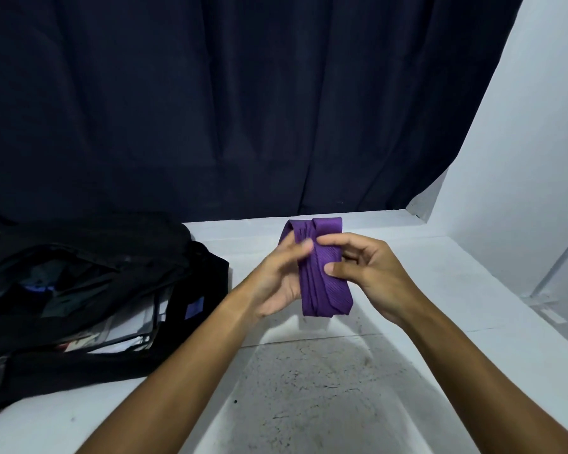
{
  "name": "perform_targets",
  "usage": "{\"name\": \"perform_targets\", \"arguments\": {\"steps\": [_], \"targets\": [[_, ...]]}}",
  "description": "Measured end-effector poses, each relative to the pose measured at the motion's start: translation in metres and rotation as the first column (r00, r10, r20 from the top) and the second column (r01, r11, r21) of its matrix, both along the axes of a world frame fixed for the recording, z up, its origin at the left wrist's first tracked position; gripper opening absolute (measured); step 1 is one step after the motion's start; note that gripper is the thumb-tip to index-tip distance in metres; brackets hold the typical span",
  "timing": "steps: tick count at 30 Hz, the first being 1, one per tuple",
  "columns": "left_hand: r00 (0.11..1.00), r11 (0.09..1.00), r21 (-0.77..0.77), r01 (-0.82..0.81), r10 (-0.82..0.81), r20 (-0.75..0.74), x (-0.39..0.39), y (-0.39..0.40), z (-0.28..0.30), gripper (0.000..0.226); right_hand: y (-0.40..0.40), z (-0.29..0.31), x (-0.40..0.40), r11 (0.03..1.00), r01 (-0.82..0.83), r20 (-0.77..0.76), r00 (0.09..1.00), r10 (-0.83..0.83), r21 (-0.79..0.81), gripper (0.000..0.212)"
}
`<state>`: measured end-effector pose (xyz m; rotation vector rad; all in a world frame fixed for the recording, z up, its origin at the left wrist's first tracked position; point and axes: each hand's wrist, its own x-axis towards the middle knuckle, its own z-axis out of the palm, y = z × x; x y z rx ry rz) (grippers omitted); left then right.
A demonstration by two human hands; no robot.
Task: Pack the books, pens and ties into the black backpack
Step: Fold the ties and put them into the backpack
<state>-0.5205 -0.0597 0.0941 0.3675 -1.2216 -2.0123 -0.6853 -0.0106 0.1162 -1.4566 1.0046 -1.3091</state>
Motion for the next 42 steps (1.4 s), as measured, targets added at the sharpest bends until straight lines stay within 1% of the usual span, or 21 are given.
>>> {"name": "perform_targets", "arguments": {"steps": [3,7,9,11,14,16,18,19,20,21,22,23,24,26,27,28,30,32,35,39,42], "targets": [[0.994,0.989,-0.142,-0.052,0.065,0.088,-0.001,0.004,-0.005,0.083,0.0,0.001,0.002,1.0,-0.005,-0.056,0.998,0.005,0.003,0.039],[0.995,0.982,-0.181,-0.047,0.062,0.077,0.0,0.006,-0.009,0.087,0.001,0.001,0.003,0.999,0.038,-0.115,0.993,-0.038,0.0,0.04],[0.997,0.982,-0.184,-0.034,0.047,0.064,0.0,0.006,-0.009,0.088,0.002,0.002,0.003,0.998,0.012,-0.024,1.0,-0.011,0.054,0.04],[0.996,0.981,-0.19,-0.047,0.061,0.066,-0.002,0.007,-0.008,0.088,0.003,0.004,0.004,0.986,-0.078,0.112,0.992,0.062,0.147,0.04],[0.99,0.982,-0.171,-0.076,0.094,0.105,-0.005,0.01,-0.006,0.085,0.003,0.005,0.004,0.981,-0.095,0.121,0.99,0.075,0.169,0.04],[0.978,0.986,-0.149,-0.081,0.107,0.177,-0.003,0.011,0.003,0.063,0.005,0.007,0.004,0.981,-0.091,0.144,0.987,0.067,0.171,0.04],[0.914,0.961,-0.153,-0.228,0.266,0.305,-0.001,0.009,0.013,0.019,0.008,0.012,0.001,0.977,-0.109,0.216,0.974,0.068,0.184,0.04],[0.847,0.916,-0.183,-0.358,0.4,0.35,0.001,0.005,0.015,0.02,0.01,0.014,-0.001,0.975,-0.118,0.254,0.965,0.068,0.189,0.041],[0.781,0.848,-0.209,-0.486,0.529,0.332,0.002,-0.001,0.015,0.028,0.012,0.017,-0.004,0.972,-0.131,0.291,0.954,0.07,0.194,0.041],[0.735,0.78,-0.252,-0.573,0.625,0.262,0.003,-0.007,0.015,0.029,0.014,0.02,-0.006,0.969,-0.147,0.326,0.942,0.077,0.197,0.041],[0.722,0.741,-0.298,-0.602,0.664,0.196,0.002,-0.011,0.015,0.028,0.015,0.023,-0.008,0.966,-0.165,0.354,0.931,0.087,0.197,0.04],[0.744,0.738,-0.359,-0.571,0.65,0.155,0.001,-0.014,0.015,0.027,0.016,0.026,-0.009,0.964,-0.183,0.373,0.922,0.1,0.194,0.04],[0.806,0.78,-0.371,-0.503,0.579,0.125,-0.001,-0.015,0.014,0.026,0.016,0.03,-0.008,0.963,-0.193,0.387,0.916,0.107,0.188,0.04],[0.929,0.915,-0.228,-0.331,0.359,0.092,-0.01,-0.01,0.015,0.036,0.015,0.035,-0.008,0.97,-0.182,0.413,0.905,0.1,0.162,0.041],[0.959,0.954,-0.152,-0.257,0.271,0.083,-0.013,-0.008,0.013,0.045,0.015,0.038,-0.008,0.976,-0.162,0.43,0.899,0.085,0.144,0.041],[0.979,0.979,-0.086,-0.186,0.192,0.071,-0.015,-0.006,0.01,0.051,0.014,0.04,-0.009,0.982,-0.137,0.452,0.89,0.066,0.126,0.041],[0.992,0.994,-0.077,-0.082,0.089,0.089,-0.017,-0.001,0.003,0.051,0.011,0.043,-0.013,0.992,-0.077,0.493,0.87,0.017,0.101,0.042],[0.991,0.993,-0.095,-0.075,0.085,0.106,-0.018,0.005,-0.001,0.041,0.009,0.044,-0.018,0.994,-0.027,0.504,0.863,-0.031,0.107,0.041],[0.972,0.974,-0.028,-0.223,0.224,0.071,-0.024,0.01,0.0,0.024,0.008,0.039,-0.019,0.989,0.006,0.495,0.866,-0.079,0.147,0.037],[0.949,0.947,0.057,-0.315,0.313,0.044,-0.028,0.008,0.002,0.027,0.01,0.03,-0.01,0.982,0.041,0.435,0.892,-0.12,0.186,0.037],[0.966,0.946,0.195,-0.259,0.256,0.039,-0.028,0.015,0.007,0.031,0.008,0.027,-0.005,0.979,0.101,0.316,0.936,-0.154,0.175,0.037]]}}
